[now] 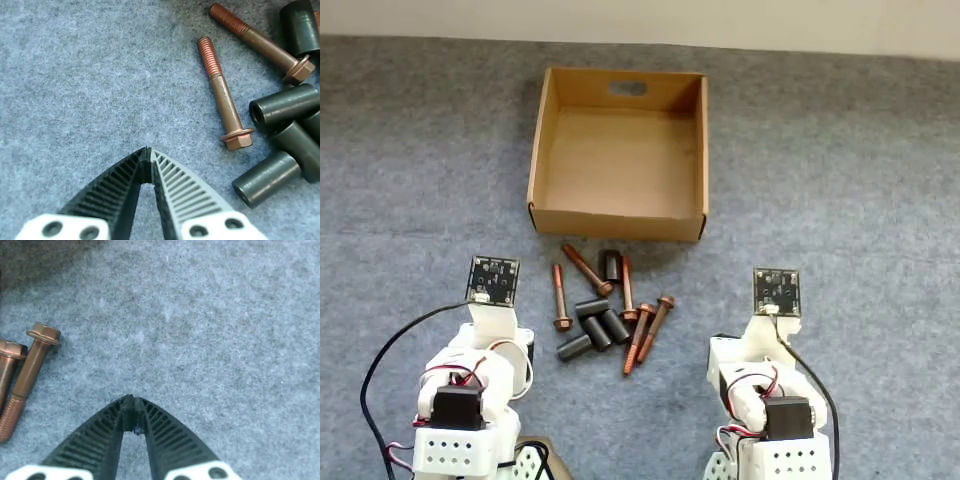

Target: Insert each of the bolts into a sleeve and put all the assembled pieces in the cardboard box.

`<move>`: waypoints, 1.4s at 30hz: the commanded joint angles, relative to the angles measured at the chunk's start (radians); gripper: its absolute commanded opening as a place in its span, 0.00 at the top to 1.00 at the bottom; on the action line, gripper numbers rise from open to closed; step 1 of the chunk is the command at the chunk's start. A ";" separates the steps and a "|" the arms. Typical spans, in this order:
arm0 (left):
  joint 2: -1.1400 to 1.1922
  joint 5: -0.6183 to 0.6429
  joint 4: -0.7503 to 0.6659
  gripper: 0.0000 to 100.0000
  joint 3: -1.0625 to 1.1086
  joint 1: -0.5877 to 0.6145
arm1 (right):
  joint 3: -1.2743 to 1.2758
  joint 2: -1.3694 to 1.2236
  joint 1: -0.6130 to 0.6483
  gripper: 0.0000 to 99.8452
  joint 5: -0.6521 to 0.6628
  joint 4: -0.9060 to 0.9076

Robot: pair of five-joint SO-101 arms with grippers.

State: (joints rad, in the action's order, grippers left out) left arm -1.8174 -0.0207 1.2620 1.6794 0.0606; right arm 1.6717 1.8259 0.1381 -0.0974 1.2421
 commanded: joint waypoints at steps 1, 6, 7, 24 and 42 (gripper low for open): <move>-0.004 -0.006 0.002 0.99 0.018 -0.015 | 0.130 0.005 -0.010 0.99 0.012 0.002; -0.004 -0.006 0.002 0.99 0.018 -0.015 | 0.130 0.005 -0.010 0.99 0.012 0.001; -0.004 -0.006 0.002 0.99 0.018 -0.015 | 0.130 0.005 -0.008 0.99 0.012 -0.002; -0.004 -0.006 0.002 0.99 0.018 -0.015 | 0.122 0.005 -0.007 0.99 0.014 -0.769; -0.004 -0.006 0.002 0.99 0.018 -0.015 | -0.780 -0.068 -0.119 0.99 0.014 -1.013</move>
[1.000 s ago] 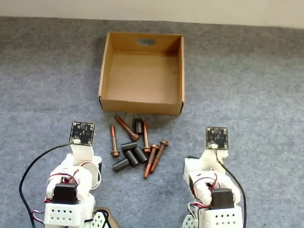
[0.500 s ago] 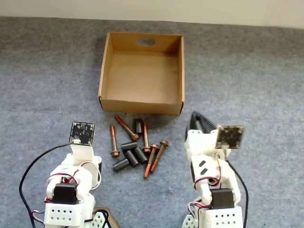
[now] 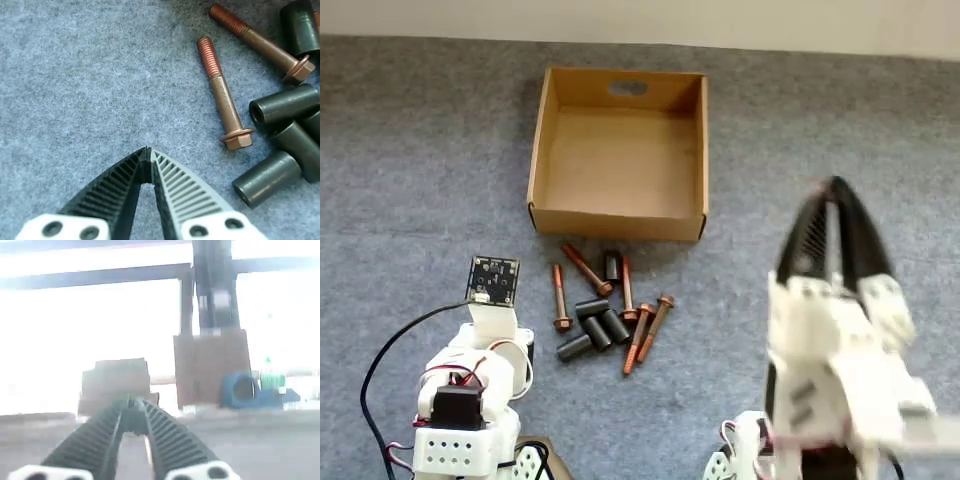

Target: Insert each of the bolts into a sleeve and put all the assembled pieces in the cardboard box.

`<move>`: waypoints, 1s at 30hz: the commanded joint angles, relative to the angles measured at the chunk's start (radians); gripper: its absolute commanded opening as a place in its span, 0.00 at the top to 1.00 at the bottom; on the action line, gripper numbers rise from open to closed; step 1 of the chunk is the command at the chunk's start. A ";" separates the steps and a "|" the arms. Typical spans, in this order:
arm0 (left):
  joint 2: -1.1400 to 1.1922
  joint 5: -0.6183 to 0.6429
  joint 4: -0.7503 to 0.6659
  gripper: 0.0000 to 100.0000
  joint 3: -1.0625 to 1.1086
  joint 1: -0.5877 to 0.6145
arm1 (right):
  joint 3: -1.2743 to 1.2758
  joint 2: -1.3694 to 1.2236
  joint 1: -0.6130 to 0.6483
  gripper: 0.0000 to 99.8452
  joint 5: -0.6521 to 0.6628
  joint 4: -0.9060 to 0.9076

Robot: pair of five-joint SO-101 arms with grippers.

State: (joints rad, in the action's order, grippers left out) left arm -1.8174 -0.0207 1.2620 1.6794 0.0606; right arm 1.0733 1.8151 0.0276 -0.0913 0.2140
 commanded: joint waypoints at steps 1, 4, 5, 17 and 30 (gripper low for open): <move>-0.004 -0.006 0.002 0.99 0.018 -0.015 | -0.248 -0.097 -0.008 0.99 0.006 0.041; -0.004 -0.006 0.002 0.99 0.018 -0.015 | -0.467 -0.266 -0.008 0.99 0.003 0.156; -0.004 -0.006 0.002 0.99 0.018 -0.015 | -0.538 -0.334 -0.007 0.99 0.002 0.196; -0.004 -0.006 0.002 0.99 0.018 -0.015 | -0.852 -0.892 0.220 0.99 0.008 0.783; -0.004 -0.006 0.002 0.99 0.018 -0.015 | -0.407 -1.251 0.621 0.80 0.008 0.872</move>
State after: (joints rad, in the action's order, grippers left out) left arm -1.8174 -0.0207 1.2620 1.6794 0.0606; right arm 0.6252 0.6045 0.5953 -0.0913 1.1331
